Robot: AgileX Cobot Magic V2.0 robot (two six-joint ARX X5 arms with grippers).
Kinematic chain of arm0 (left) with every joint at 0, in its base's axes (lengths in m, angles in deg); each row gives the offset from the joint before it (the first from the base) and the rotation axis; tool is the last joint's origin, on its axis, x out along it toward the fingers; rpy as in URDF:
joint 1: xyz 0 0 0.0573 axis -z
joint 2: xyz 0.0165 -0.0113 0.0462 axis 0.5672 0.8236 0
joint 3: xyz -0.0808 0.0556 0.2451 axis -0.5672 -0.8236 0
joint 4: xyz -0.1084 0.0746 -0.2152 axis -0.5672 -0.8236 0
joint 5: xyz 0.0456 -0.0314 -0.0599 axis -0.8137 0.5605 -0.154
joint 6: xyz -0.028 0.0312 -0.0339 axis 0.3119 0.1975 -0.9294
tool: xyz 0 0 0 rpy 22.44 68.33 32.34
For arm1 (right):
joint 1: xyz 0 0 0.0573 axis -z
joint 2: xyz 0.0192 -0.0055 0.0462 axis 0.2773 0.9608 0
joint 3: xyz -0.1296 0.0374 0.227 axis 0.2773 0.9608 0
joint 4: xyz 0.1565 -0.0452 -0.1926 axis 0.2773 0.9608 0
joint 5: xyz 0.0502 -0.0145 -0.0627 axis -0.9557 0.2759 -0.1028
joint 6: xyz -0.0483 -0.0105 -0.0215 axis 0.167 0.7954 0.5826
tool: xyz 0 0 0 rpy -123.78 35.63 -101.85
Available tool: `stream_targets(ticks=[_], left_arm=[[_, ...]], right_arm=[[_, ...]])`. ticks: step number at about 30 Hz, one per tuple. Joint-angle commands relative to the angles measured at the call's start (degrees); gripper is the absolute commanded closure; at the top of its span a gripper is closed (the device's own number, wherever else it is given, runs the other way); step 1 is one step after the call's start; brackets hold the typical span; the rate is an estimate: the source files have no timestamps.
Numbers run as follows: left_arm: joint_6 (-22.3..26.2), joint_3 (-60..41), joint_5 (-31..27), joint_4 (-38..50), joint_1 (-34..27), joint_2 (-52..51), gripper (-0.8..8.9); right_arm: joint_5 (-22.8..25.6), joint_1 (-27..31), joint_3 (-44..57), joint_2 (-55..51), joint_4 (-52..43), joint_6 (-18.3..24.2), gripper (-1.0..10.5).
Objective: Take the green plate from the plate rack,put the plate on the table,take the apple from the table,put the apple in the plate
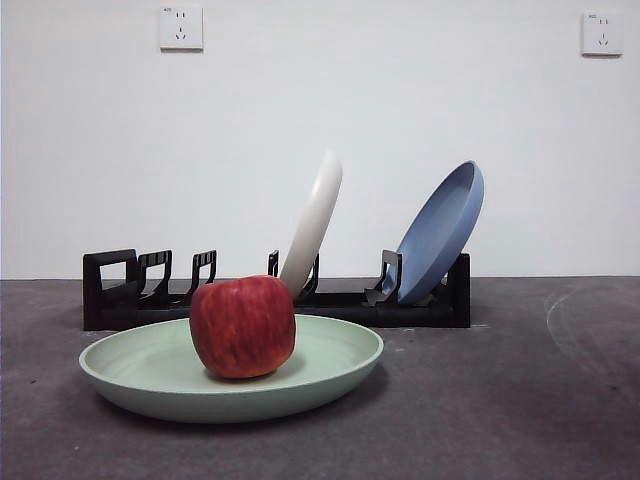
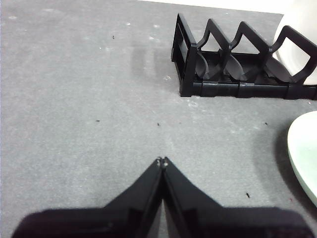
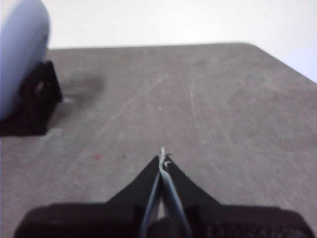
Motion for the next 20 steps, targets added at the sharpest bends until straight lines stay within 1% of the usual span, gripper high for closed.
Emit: stream_targets(ticks=[1,4,20], left_arm=[[0.55,-0.37,-0.13,0.44,-0.17,0.15,8.17],[0.55,-0.31,-0.13,0.44,-0.17,0.37,8.17],[0.55,-0.28,-0.13,0.44,-0.17,0.37,8.17]], right_arm=[[0.22,-1.44,0.33,0.04,0.92,-0.81,9.5],[0.24,-2.25,0.33,0.04,0.94,-0.57,9.5],[0.68,-2.25,0.31,0.20,0.63,-0.66,9.5]])
